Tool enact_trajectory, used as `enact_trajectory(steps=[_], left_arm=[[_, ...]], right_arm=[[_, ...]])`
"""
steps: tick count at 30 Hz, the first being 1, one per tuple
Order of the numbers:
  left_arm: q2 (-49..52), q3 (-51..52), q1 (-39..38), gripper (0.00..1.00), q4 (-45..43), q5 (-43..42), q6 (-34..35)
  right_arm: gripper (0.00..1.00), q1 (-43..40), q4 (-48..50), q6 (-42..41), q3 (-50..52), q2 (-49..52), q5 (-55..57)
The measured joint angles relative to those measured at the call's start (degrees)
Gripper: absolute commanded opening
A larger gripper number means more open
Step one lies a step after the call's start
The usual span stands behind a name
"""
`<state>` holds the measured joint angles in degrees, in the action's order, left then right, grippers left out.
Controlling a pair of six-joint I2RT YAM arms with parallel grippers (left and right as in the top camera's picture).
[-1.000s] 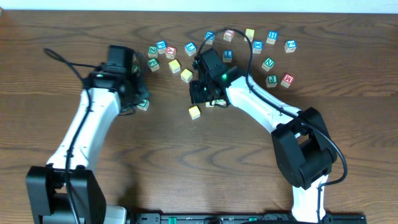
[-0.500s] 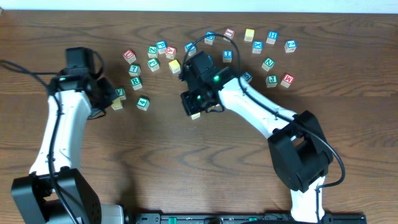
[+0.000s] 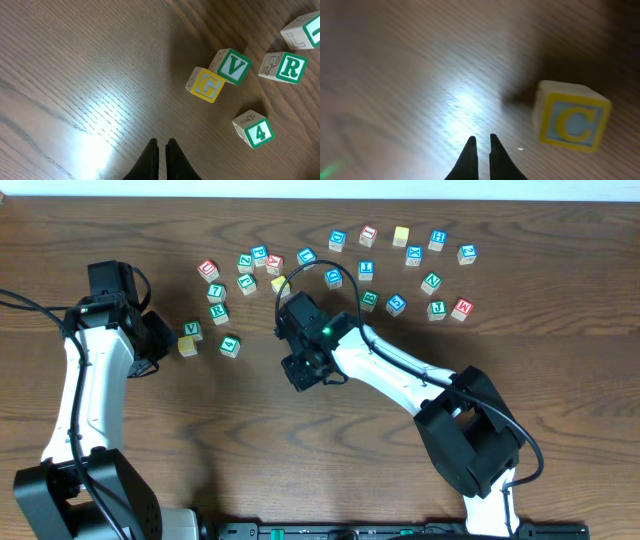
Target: Spell out CORL
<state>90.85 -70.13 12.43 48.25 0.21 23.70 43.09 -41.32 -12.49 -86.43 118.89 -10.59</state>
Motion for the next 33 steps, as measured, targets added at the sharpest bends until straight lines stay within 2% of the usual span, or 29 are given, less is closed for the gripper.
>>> enact_trajectory(steps=[10,33], left_arm=[[0.0,0.0,0.0,0.07,0.4,0.0,0.0],[0.0,0.0,0.0,0.07,0.7,0.0,0.0]], right_arm=[[0.05,0.0,0.7,0.0,0.3,0.0,7.4],[0.04,-0.4,5.4,-0.1,0.7,1.5,11.1]])
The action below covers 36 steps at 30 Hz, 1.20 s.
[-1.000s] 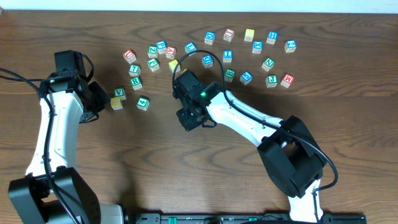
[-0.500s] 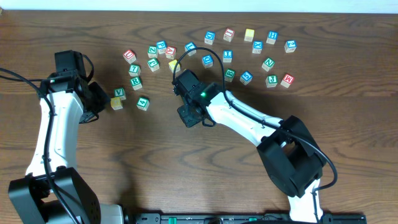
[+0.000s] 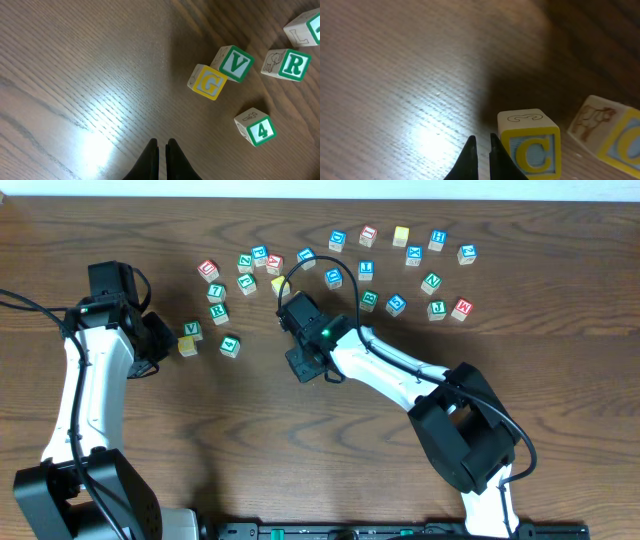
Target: Spell out CORL
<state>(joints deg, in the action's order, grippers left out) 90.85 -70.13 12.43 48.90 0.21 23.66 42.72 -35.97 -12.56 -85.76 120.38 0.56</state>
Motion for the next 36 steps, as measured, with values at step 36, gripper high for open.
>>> enact_trajectory(steps=[36], left_arm=[[0.0,0.0,-6.7,0.07,-2.8,0.0,0.0]], right_arm=[[0.03,-1.7,3.8,-5.9,-0.7,0.0,5.9]])
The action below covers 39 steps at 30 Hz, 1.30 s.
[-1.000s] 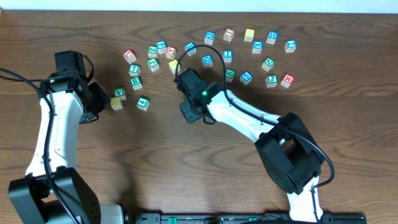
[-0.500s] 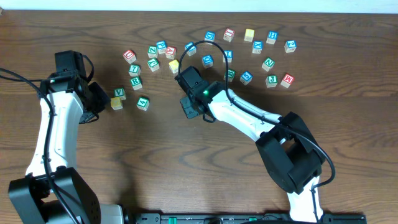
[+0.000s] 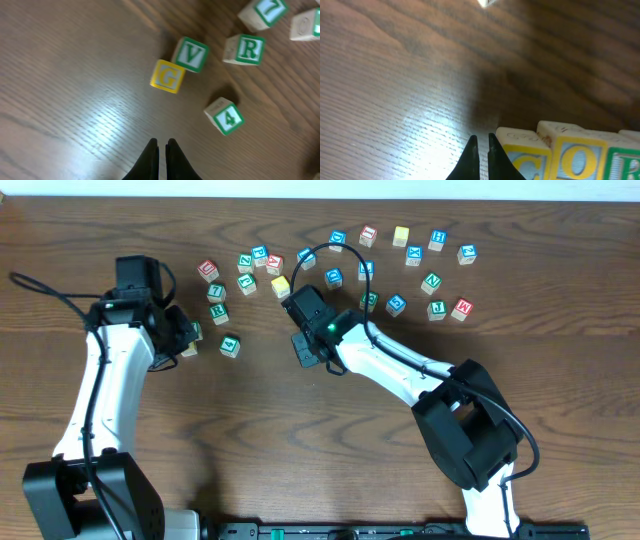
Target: Spell out CORL
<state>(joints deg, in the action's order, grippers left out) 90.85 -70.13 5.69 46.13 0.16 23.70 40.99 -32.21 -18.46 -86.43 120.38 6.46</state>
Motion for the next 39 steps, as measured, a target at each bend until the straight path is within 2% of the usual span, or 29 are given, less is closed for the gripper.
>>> enact_trajectory(steps=[7,17,23,29,39], left_arm=[[0.0,0.0,-4.2,0.07,-1.9,0.0,0.2],[0.3,0.0,-10.5,0.07,-4.3,0.0,1.9],[4.5,0.0,-14.6,0.07,-5.2,0.0,3.2],[7.9,0.0,-16.1,0.08,-6.2,0.0,4.2],[8.0,0.0,-17.7,0.07,-7.8,0.0,4.8]], right_arm=[[0.04,-2.4,-0.2,-0.4,-4.2,-0.4,-0.3],[0.06,-7.2,-2.4,-0.9,-4.6,-0.5,-0.6],[0.04,-7.3,-1.8,-2.1,-4.1,-0.5,-0.6],[0.03,-7.3,-1.2,-3.3,-2.2,-0.5,-0.6],[0.02,-7.3,0.4,-3.7,-2.1,0.7,-0.8]])
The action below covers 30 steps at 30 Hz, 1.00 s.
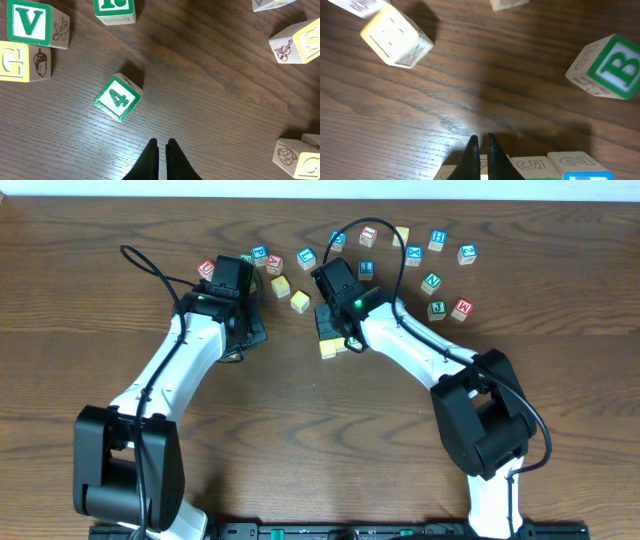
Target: Spell out CORL
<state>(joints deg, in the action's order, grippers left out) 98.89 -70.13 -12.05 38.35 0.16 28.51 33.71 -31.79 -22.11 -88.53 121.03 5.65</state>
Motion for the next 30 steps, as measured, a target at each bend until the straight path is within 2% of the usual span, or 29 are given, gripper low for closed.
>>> enact_trajectory(steps=[30], left_arm=[[0.0,0.0,0.0,0.07,0.0,0.0,0.0]], right_arm=[[0.01,0.0,-2.7,-0.5,0.1,1.3,-1.4]])
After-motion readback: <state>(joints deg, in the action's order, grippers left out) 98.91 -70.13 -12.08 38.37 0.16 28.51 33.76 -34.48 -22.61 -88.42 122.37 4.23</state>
